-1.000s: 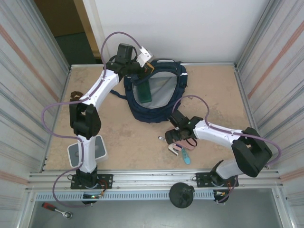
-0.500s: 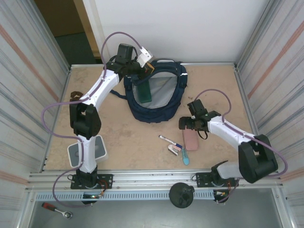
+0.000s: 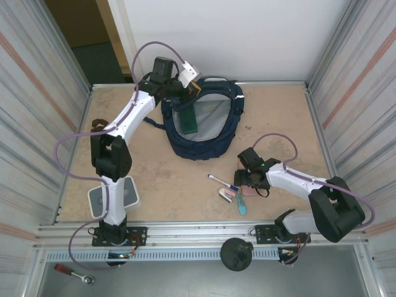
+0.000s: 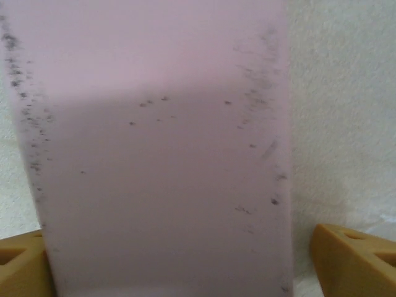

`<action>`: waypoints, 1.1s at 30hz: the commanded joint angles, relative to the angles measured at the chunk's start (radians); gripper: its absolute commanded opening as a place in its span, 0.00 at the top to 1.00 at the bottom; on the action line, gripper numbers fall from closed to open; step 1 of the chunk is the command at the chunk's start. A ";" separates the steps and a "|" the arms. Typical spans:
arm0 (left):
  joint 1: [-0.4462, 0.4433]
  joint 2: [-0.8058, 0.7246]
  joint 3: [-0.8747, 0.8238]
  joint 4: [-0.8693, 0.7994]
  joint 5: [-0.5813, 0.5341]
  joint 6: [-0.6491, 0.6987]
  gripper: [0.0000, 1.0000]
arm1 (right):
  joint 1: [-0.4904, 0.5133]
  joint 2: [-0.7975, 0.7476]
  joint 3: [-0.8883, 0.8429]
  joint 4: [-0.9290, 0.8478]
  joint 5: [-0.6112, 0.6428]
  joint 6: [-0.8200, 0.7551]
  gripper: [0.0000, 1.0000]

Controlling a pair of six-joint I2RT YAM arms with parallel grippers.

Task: Pack the student bag

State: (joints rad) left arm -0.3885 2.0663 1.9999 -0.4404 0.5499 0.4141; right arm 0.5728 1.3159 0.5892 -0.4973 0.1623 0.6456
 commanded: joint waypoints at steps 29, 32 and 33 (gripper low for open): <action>0.008 -0.075 -0.006 0.116 0.096 -0.092 1.00 | 0.010 0.392 0.724 0.097 -0.252 -0.209 0.53; 0.008 -0.070 0.002 0.123 0.100 -0.101 1.00 | -0.025 0.521 0.836 0.118 -0.302 -0.180 0.52; 0.008 -0.068 0.006 0.115 0.102 -0.100 1.00 | -0.035 0.560 0.866 0.135 -0.315 -0.170 0.52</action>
State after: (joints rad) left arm -0.3790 2.0644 1.9892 -0.4095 0.5873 0.3355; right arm 0.5713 1.8050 1.3754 -0.4088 -0.0845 0.4610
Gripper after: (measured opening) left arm 0.052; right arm 0.707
